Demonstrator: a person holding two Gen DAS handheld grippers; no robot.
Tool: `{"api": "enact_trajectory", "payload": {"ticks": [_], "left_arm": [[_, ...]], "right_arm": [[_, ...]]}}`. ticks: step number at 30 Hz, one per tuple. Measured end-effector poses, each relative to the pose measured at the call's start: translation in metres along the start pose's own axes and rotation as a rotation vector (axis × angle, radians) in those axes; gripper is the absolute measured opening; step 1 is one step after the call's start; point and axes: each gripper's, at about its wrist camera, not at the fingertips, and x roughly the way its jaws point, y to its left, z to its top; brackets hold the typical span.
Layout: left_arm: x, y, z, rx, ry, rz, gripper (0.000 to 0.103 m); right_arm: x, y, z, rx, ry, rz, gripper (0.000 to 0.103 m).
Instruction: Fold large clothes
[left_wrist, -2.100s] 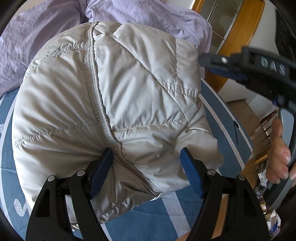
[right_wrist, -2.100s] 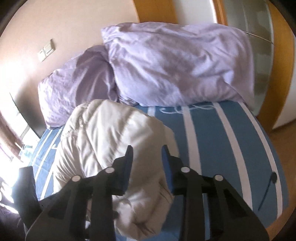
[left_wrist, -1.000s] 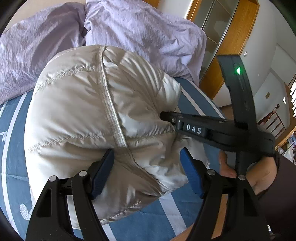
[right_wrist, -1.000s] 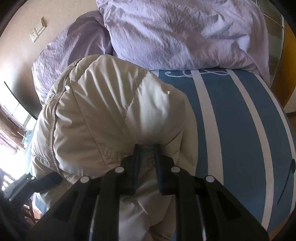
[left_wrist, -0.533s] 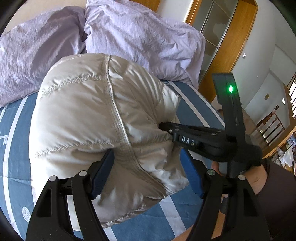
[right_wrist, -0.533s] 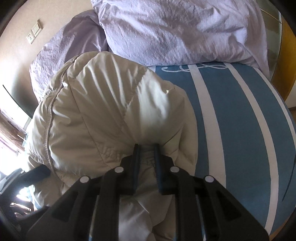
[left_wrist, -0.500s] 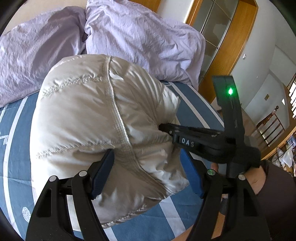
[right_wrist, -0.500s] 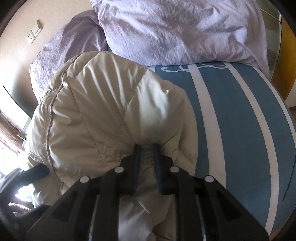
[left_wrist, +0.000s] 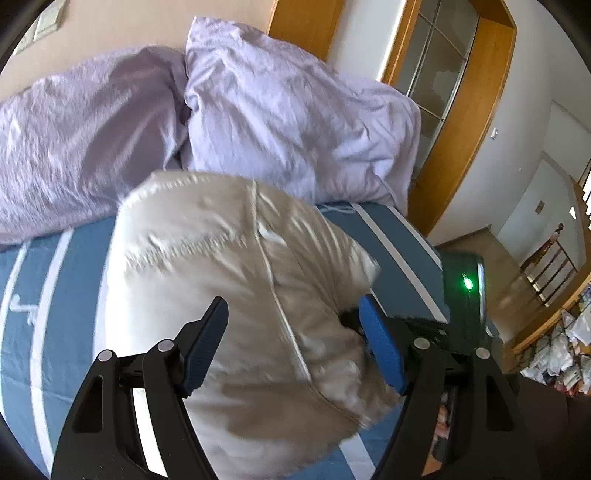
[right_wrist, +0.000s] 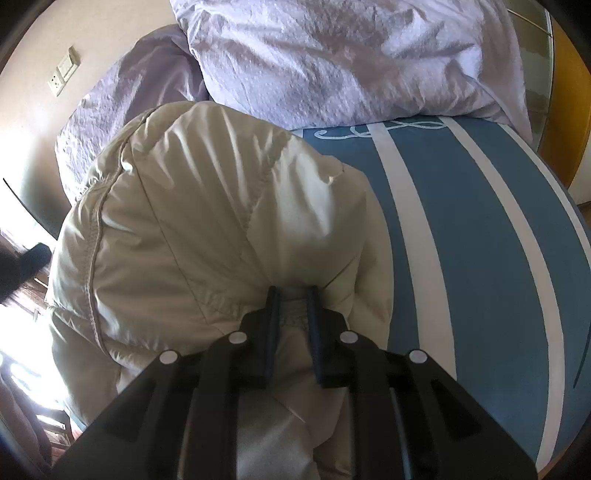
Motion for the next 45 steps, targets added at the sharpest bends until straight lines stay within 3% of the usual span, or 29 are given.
{"api": "enact_trajectory", "payload": {"ticks": [11, 16, 21, 29, 33, 38, 45], "left_arm": [[0.017, 0.047, 0.036, -0.029, -0.012, 0.144, 0.074], [0.037, 0.068, 0.034, -0.068, 0.032, 0.201, 0.074], [0.053, 0.063, 0.027, -0.024, 0.030, 0.257, 0.077], [0.077, 0.073, 0.025, -0.033, 0.067, 0.277, 0.080], [0.086, 0.073, 0.024, -0.033, 0.078, 0.288, 0.080], [0.093, 0.069, 0.024, -0.019, 0.081, 0.297, 0.080], [0.097, 0.069, 0.023, -0.019, 0.079, 0.290, 0.080]], "right_arm": [[-0.001, -0.002, -0.001, 0.014, -0.007, 0.004, 0.015], [-0.001, -0.003, -0.001, 0.017, -0.009, 0.006, 0.015], [-0.004, 0.003, 0.001, -0.011, -0.012, -0.028, 0.015], [-0.014, 0.008, 0.009, -0.014, -0.043, -0.054, 0.021], [-0.030, 0.008, 0.023, 0.010, -0.092, -0.046, 0.046], [-0.047, 0.018, 0.049, -0.002, -0.177, -0.035, 0.046], [-0.037, 0.037, 0.085, -0.045, -0.228, -0.076, 0.046]]}}
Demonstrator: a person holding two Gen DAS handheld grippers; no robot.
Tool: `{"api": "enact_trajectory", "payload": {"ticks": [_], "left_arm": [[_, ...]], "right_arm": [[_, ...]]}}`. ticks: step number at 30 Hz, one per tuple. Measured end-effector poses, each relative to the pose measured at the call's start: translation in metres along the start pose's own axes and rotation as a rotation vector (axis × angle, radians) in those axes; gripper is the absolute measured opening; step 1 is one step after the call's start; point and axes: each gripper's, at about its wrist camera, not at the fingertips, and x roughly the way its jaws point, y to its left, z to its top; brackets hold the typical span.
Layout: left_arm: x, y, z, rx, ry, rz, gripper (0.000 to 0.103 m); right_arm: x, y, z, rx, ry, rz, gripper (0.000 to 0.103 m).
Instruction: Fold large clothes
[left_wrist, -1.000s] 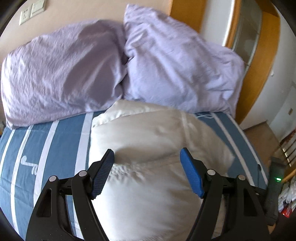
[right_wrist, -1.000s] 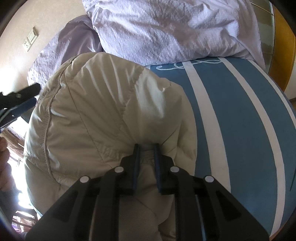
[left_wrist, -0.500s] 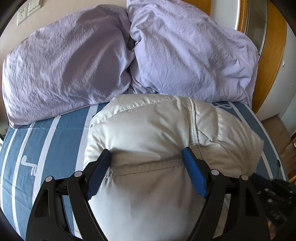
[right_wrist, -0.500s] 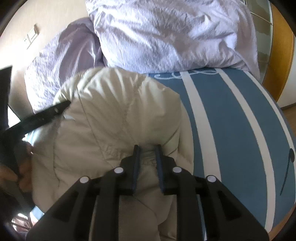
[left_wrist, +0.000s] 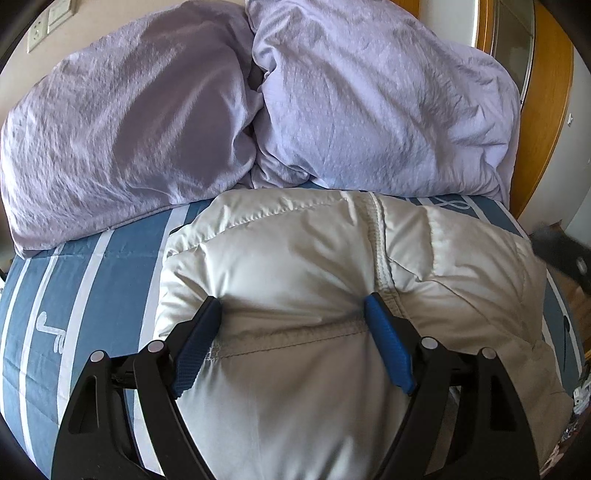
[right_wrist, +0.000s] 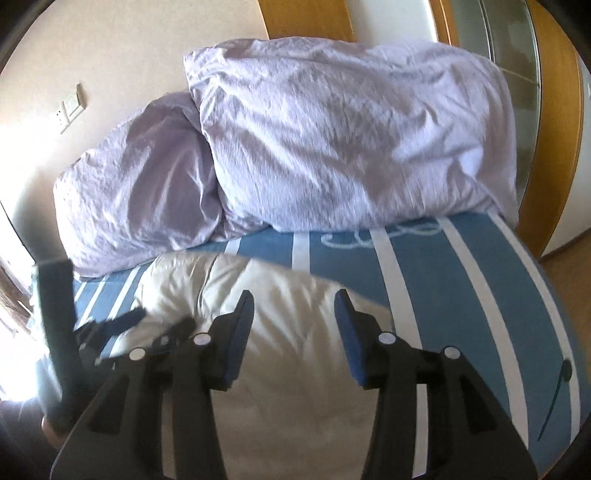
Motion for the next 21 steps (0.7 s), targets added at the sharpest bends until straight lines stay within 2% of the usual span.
{"api": "enact_trajectory", "payload": {"ticks": [5, 10, 13, 21], "left_arm": [[0.000, 0.001, -0.001, -0.001, -0.009, -0.003, 0.080], [-0.001, 0.001, -0.003, 0.000, -0.022, -0.015, 0.080], [-0.001, -0.001, -0.004, 0.006, -0.032, -0.025, 0.080], [0.001, -0.005, -0.006, 0.014, -0.056, -0.039, 0.084]], "right_arm": [[0.023, 0.003, 0.009, -0.010, -0.005, -0.084, 0.046], [0.050, -0.009, -0.005, 0.009, 0.062, -0.140, 0.044], [0.063, -0.017, -0.018, 0.030, 0.087, -0.142, 0.044], [0.081, -0.027, -0.040, 0.062, 0.071, -0.138, 0.044]]}}
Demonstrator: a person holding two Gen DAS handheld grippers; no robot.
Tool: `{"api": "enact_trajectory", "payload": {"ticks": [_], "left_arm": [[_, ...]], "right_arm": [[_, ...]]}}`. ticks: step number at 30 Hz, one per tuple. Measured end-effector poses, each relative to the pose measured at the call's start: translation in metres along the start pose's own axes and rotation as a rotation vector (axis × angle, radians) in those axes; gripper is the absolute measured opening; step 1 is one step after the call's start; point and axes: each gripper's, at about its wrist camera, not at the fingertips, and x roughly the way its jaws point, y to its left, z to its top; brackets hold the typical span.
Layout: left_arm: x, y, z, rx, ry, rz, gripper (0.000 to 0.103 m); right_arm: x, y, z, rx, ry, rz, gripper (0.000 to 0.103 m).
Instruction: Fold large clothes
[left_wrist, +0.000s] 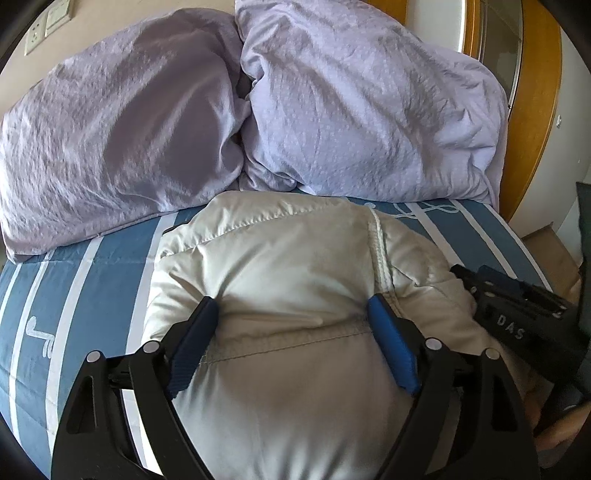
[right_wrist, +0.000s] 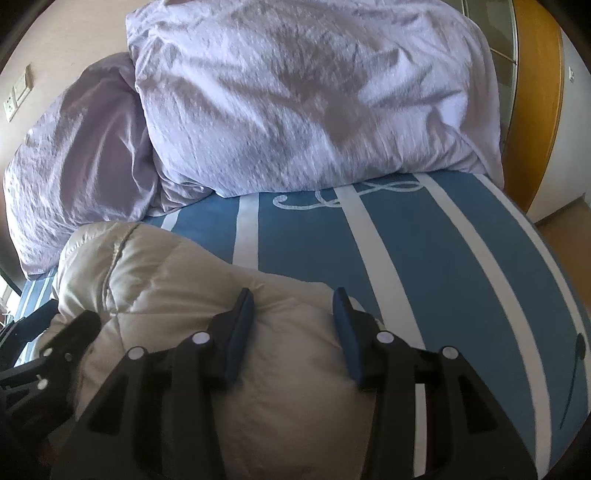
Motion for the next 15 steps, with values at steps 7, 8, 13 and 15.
{"api": "enact_trajectory", "payload": {"ticks": [7, 8, 13, 15], "left_arm": [[0.003, -0.002, -0.003, 0.005, -0.023, 0.001, 0.086], [0.004, -0.002, -0.003, 0.006, -0.024, 0.001, 0.086], [0.005, -0.002, -0.004, 0.009, -0.034, 0.000, 0.087], [0.006, -0.002, -0.004, 0.012, -0.038, 0.003, 0.087]], "right_arm": [[0.008, -0.001, -0.002, 0.014, 0.000, -0.002, 0.045], [0.009, -0.001, -0.002, 0.014, -0.001, -0.004, 0.045], [0.012, -0.003, -0.003, 0.019, -0.003, -0.002, 0.046], [0.014, -0.002, -0.005, 0.017, -0.005, -0.004, 0.046]]}}
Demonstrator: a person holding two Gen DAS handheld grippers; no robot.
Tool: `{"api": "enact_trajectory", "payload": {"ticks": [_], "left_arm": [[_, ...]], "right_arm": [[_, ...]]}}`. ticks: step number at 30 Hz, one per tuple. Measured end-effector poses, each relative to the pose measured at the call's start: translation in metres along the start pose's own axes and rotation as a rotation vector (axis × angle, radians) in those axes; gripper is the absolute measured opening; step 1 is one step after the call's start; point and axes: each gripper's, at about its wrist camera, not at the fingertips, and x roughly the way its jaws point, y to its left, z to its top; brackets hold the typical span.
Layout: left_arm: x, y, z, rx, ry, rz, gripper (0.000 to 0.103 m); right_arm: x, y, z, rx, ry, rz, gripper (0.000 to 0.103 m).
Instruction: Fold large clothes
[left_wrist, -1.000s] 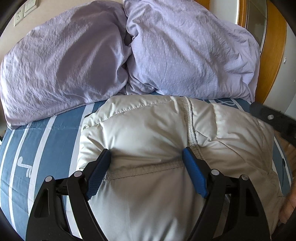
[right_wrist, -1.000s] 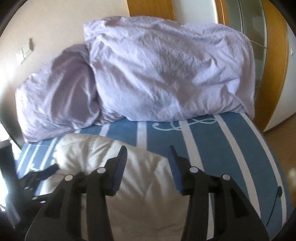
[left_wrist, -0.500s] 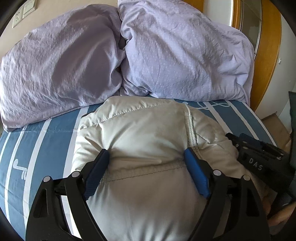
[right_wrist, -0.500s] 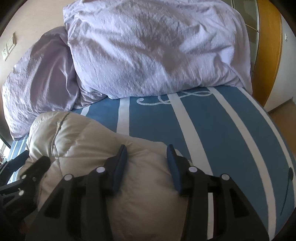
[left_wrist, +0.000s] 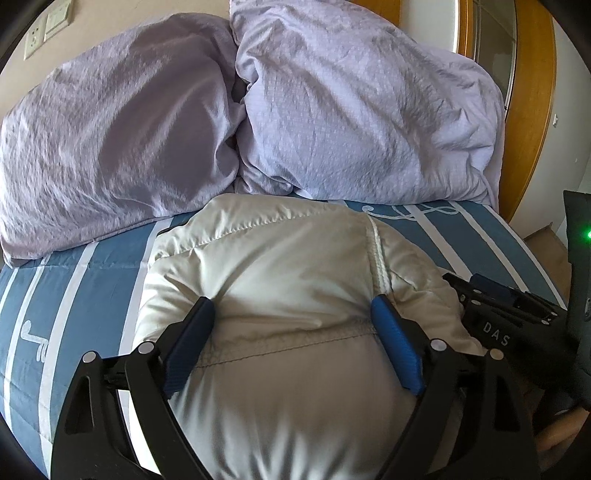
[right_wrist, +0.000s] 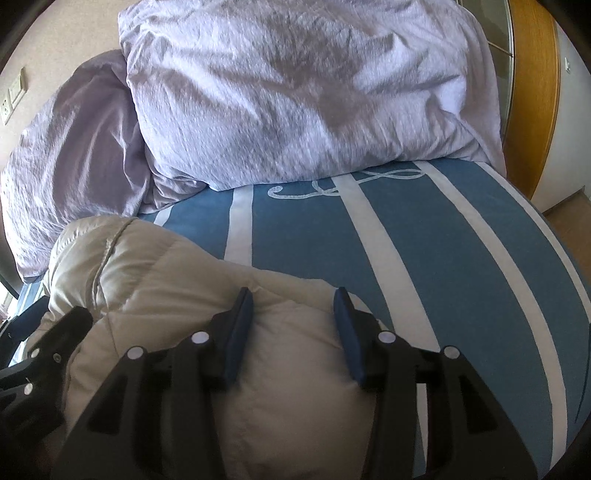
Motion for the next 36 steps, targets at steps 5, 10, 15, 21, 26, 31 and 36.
{"api": "enact_trajectory", "payload": {"ticks": [5, 10, 15, 21, 26, 31, 36], "left_arm": [[0.003, -0.002, 0.000, 0.007, -0.006, 0.008, 0.087], [0.005, -0.003, -0.001, 0.010, -0.010, 0.020, 0.087], [0.007, -0.005, 0.000, 0.018, -0.003, 0.035, 0.087], [-0.001, -0.005, 0.004, 0.034, 0.027, 0.039, 0.088], [-0.036, 0.021, 0.009, -0.006, 0.046, -0.037, 0.088], [-0.043, 0.072, 0.006, -0.133, 0.118, -0.080, 0.088], [-0.033, 0.110, 0.000, -0.252, 0.206, -0.153, 0.088]], "right_arm": [[0.005, 0.000, -0.002, 0.004, 0.005, -0.002, 0.047], [0.010, -0.001, -0.002, 0.008, 0.005, 0.004, 0.047], [0.014, -0.003, 0.000, 0.019, 0.020, 0.012, 0.047], [0.011, 0.000, 0.007, 0.001, 0.058, 0.001, 0.052], [-0.026, -0.017, 0.019, 0.002, 0.075, 0.065, 0.090], [-0.043, -0.056, 0.016, 0.074, 0.190, 0.177, 0.095], [-0.036, -0.079, -0.001, 0.160, 0.301, 0.308, 0.099]]}}
